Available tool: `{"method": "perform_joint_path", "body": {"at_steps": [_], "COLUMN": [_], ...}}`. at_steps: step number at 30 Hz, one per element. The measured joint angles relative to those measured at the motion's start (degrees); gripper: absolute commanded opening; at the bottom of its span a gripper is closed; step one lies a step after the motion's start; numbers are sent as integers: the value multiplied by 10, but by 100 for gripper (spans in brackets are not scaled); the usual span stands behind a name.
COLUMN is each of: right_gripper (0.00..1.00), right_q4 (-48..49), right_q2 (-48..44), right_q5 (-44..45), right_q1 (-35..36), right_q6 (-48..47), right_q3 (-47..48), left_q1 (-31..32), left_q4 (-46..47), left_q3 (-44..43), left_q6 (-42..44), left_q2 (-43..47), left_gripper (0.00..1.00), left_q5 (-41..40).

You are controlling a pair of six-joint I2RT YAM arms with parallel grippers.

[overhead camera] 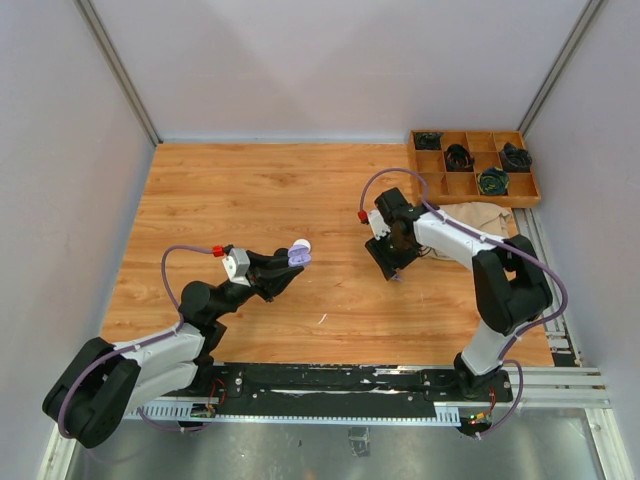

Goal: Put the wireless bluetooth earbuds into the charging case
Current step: Pick up the earbud from the center of the board.

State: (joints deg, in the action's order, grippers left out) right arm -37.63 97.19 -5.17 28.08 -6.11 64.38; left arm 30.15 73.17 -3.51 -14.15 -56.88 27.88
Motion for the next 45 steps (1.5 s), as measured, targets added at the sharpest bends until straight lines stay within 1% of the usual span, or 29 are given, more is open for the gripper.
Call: {"method": "perform_joint_path", "body": {"at_steps": [19,27,35,42,45], "right_gripper": [39,35,23,19,18], "right_q4": [-33,-39,-46,-44,-37], "right_q2": [72,83,90,86,73], "right_q5": [-19,-12,2,6,7], "right_q1": [-12,-12,-10,-2,9], "right_q6": [-25,-27,-26,-19,-9], "right_q3": [35,41,49,49,46], "left_q1": [0,0,0,0,0], "left_q4": [0,0,0,0,-1], "left_q3": [0,0,0,0,0], "left_q6": [0,-1,-1,-2,-2], "left_q2": [0,0,-2,-2,3], "left_gripper": [0,0,0,0,0], "left_q5": [3,5,5,3,0]}}
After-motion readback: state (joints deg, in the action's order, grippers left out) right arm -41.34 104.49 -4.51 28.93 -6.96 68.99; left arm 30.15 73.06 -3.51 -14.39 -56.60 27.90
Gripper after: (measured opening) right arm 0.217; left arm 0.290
